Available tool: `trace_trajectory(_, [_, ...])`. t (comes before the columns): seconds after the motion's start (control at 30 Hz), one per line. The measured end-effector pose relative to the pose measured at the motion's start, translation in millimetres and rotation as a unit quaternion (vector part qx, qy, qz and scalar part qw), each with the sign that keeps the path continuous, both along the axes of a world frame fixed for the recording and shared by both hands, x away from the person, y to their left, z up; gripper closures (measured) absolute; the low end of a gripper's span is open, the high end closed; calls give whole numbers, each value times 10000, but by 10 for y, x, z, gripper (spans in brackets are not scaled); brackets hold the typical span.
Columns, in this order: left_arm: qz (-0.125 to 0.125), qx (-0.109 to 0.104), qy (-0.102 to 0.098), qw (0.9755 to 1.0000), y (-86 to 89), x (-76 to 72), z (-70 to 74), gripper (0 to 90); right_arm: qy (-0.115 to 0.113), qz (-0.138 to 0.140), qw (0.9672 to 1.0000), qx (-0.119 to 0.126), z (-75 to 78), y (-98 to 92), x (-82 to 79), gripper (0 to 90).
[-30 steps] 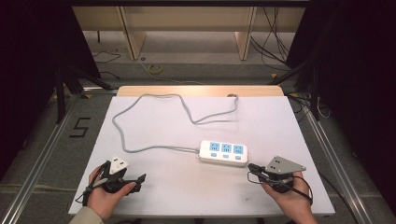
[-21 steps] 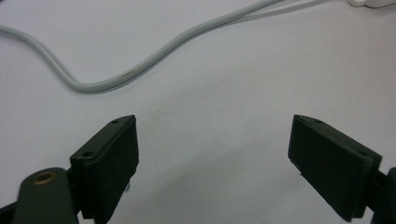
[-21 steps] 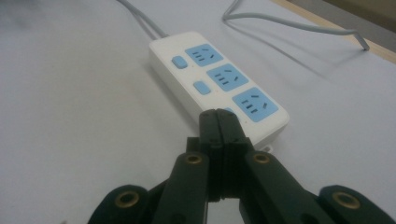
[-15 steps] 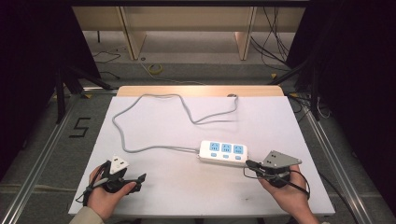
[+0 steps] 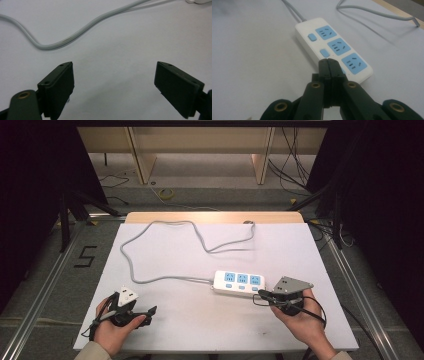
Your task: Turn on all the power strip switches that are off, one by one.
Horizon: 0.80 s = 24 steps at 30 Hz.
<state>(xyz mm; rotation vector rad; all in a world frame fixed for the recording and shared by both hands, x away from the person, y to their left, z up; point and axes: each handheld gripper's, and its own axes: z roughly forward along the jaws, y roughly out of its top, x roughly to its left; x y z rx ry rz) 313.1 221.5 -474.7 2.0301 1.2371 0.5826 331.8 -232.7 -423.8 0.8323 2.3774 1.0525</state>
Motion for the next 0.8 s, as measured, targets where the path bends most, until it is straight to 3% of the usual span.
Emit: trace_trajectory(0.8, [-15,-6,3,10000,-6,-1,-5,160,229,20,9997,-116,55,187,160,900])
